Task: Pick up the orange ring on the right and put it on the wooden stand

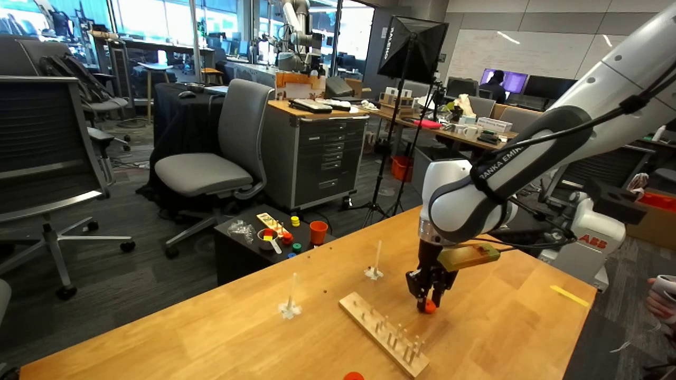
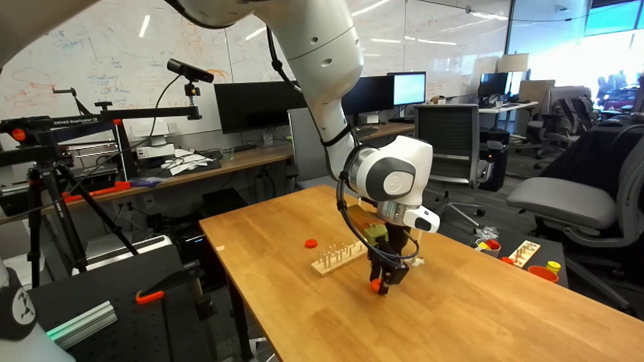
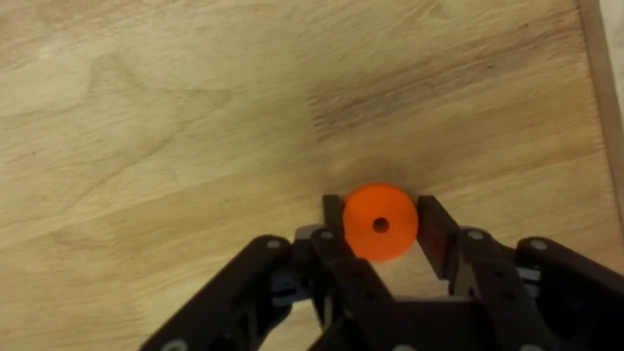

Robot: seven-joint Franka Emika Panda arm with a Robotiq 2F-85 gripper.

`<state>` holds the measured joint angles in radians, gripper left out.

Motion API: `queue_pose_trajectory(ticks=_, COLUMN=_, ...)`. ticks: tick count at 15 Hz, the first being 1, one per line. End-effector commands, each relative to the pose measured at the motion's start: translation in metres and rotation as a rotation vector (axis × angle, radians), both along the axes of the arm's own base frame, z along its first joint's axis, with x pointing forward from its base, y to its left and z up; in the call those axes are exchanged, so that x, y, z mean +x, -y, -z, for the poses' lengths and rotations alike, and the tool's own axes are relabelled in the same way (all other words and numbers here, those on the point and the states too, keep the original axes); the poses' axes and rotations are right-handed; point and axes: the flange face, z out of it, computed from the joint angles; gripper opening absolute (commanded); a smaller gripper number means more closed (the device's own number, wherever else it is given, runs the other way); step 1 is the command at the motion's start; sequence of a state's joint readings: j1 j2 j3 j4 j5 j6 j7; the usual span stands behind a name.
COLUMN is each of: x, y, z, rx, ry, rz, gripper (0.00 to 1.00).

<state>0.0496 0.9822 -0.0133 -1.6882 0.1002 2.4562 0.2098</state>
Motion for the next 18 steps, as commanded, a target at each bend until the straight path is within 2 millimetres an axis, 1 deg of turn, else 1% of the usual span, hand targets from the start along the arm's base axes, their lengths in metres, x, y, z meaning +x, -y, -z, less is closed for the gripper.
queue_pose_trajectory(ticks=1, x=0.001, y=-0.034, z=-0.029, rx=0.019, ry=0.018, rz=-0.066, gripper=0.18)
queue_pose_trajectory(ticks=5, x=0.011, y=-0.067, z=-0.053, rx=0.035, ry=0.057, rz=-0.114, gripper=0.18)
queue_pose_trajectory(ticks=9, x=0.019, y=-0.086, z=-0.067, rx=0.041, ry=0.083, rz=-0.144, gripper=0.18)
queue_pose_trajectory(ticks=12, x=0.023, y=-0.095, z=-0.066, rx=0.044, ry=0.091, rz=-0.157, gripper=0.18)
queue_pose_trajectory(ticks=16, x=0.025, y=-0.106, z=-0.062, rx=0.052, ry=0.083, rz=-0.175, gripper=0.18)
queue_pose_trajectory(ticks=18, x=0.025, y=-0.115, z=-0.059, rx=0.057, ry=0.082, rz=-0.186, gripper=0.18)
